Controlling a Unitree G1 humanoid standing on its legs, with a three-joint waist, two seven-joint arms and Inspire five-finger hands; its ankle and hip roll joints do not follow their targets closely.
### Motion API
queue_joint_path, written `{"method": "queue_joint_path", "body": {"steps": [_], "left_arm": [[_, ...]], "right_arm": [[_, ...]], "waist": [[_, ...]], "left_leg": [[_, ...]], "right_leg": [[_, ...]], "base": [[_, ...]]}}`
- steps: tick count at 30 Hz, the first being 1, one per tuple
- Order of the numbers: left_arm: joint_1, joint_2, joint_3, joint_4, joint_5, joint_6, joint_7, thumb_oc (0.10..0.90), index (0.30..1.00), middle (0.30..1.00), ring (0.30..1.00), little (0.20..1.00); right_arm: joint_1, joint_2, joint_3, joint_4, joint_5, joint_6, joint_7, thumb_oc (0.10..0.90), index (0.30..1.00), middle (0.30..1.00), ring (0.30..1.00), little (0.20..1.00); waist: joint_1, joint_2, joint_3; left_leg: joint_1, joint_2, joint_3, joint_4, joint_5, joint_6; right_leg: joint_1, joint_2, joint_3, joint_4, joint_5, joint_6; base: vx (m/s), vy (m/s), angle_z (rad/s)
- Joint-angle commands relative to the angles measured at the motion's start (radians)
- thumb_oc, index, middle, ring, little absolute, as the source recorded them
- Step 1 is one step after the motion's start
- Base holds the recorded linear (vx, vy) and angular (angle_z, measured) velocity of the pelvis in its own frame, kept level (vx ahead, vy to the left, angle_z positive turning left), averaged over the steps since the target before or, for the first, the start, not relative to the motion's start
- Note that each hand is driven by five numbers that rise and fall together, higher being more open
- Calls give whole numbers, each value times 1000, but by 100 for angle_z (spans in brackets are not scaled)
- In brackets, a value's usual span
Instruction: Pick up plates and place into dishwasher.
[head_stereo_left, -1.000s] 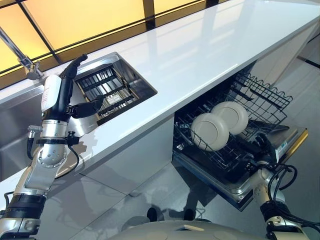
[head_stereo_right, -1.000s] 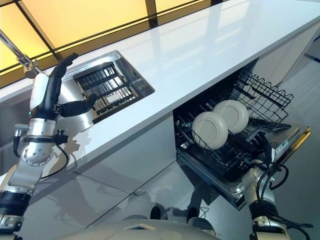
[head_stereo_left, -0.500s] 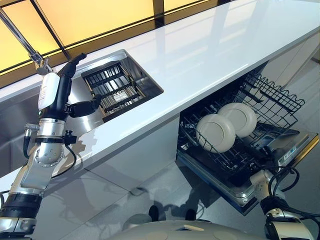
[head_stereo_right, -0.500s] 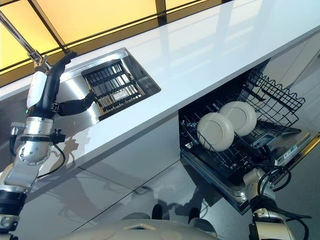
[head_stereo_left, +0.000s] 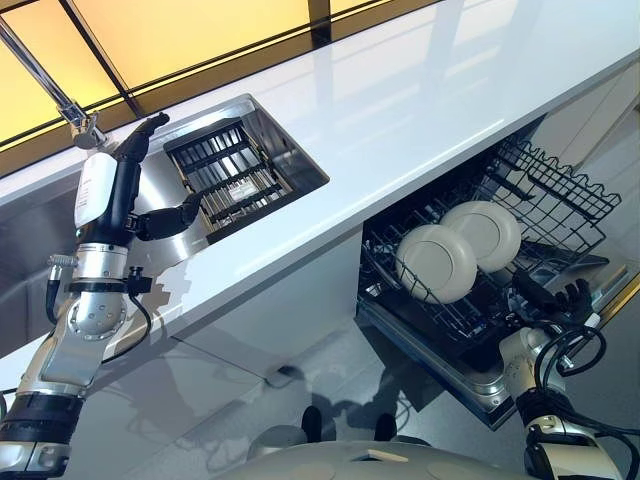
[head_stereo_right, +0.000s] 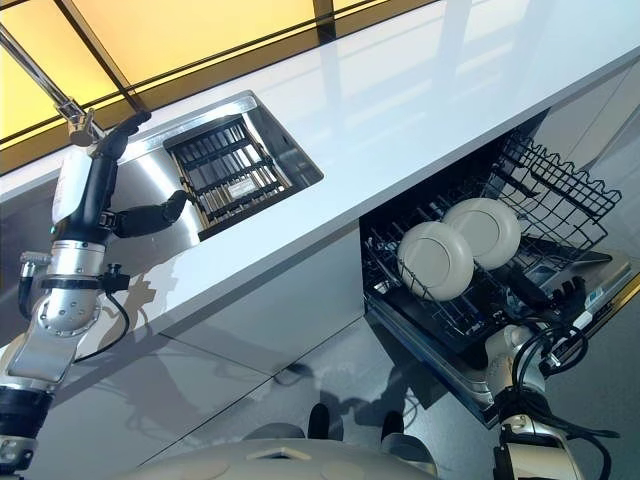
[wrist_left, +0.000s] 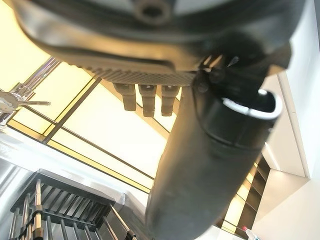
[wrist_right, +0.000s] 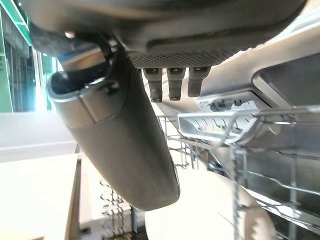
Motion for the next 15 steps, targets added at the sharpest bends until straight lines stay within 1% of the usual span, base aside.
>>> {"method": "queue_joint_path", "body": {"steps": [1, 3, 6, 9, 15], "left_arm": [[-48, 54, 118, -39, -52, -72, 71, 800, 900, 900, 900, 900], [-48, 56, 118, -42, -53, -70, 65, 800, 900, 900, 900, 900], [-49, 61, 121, -44, -52, -67, 59, 800, 900, 900, 900, 900], [-47, 66, 126, -45, -53, -67, 54, 800, 900, 900, 900, 900], [-54, 80, 116, -48, -50, -53, 50, 800, 900, 900, 900, 900]], "right_arm": [[-45, -33, -20, -66, 27, -50, 86, 800, 900, 900, 900, 900], [-46, -45, -16, -43, 71, -15, 152, 800, 900, 900, 900, 900], [-48, -57, -9, -5, 186, 48, 279, 800, 900, 900, 900, 900], [-46, -65, -19, 53, 264, 90, 364, 800, 900, 900, 900, 900], [-56, -83, -30, 136, 327, 152, 481, 800, 900, 900, 900, 900]], "waist": [[-20, -17, -63], [-18, -22, -60], [-16, -28, -53], [-13, -34, -51], [-9, -32, -47]], "left_leg": [[-38, -22, 49, 85, -126, -8], [-46, -22, 50, 102, -131, -12], [-54, -24, 51, 124, -139, -13], [-55, -23, 56, 130, -141, -13], [-55, -18, 56, 128, -136, -18]], "right_leg": [[-18, 37, -3, 153, -185, 8], [-20, 35, -6, 152, -184, 6], [-24, 35, -8, 154, -182, 2], [-22, 37, -10, 151, -180, 1], [-18, 39, -14, 150, -180, 0]], "base": [[0, 0, 0], [0, 0, 0], [12, -23, -1], [35, -50, -1], [47, -32, -2]]}}
